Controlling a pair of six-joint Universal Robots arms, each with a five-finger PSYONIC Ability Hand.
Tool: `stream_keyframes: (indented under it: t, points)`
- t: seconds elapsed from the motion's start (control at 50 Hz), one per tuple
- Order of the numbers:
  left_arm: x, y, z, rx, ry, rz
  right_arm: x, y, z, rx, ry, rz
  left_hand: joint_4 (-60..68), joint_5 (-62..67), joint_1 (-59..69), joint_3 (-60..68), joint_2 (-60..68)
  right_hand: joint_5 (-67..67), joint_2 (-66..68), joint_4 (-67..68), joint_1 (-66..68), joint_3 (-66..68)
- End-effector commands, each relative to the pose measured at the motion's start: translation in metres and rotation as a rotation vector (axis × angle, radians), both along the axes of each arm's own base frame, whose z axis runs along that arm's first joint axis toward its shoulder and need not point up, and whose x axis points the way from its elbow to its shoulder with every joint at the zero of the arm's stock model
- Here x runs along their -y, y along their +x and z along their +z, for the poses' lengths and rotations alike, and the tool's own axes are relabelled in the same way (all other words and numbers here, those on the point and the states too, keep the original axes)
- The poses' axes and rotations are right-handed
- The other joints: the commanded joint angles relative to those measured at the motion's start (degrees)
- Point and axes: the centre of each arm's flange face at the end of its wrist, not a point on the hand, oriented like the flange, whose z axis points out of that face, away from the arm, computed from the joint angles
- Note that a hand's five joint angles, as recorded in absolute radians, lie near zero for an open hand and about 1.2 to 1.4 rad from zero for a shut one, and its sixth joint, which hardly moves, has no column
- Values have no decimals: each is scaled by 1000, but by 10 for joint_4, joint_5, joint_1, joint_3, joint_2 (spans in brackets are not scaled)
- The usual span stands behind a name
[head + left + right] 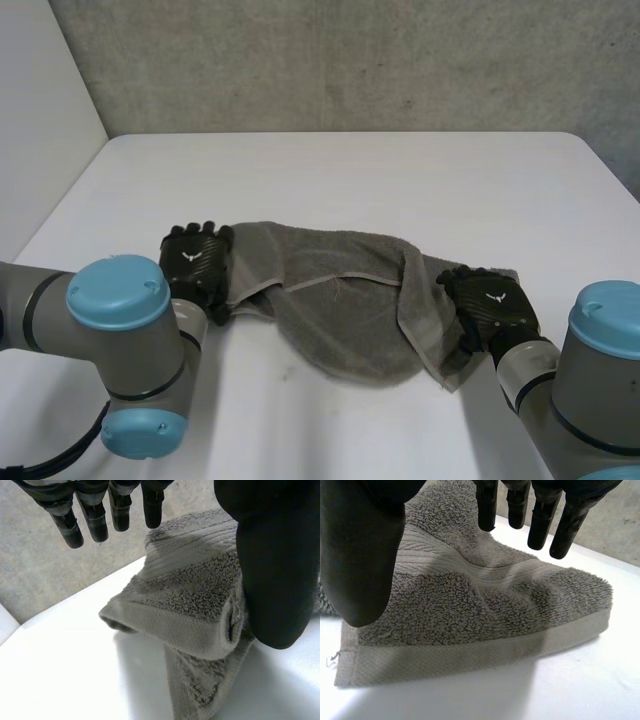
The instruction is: Fold the towel.
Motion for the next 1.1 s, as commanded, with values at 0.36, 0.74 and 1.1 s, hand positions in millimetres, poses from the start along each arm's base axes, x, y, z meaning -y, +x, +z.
stream_keyframes:
  t: [0.36, 0.74, 1.1]
  points:
    - [15, 24, 24, -24, -38, 78, 17, 13, 8, 104, -85, 41, 697, 680, 694, 696, 695, 665, 663, 651, 663, 662]
    - [-23, 46, 152, -143, -227, -31, 28, -20, 168, -42, -254, 233, 697, 680, 694, 696, 695, 665, 663, 651, 663, 662]
    - [-30, 65, 109, -57, -28, 14, 0, -31, 80, -135, 3, 251, 697, 680, 694, 696, 695, -35, -37, -49, -37, -38]
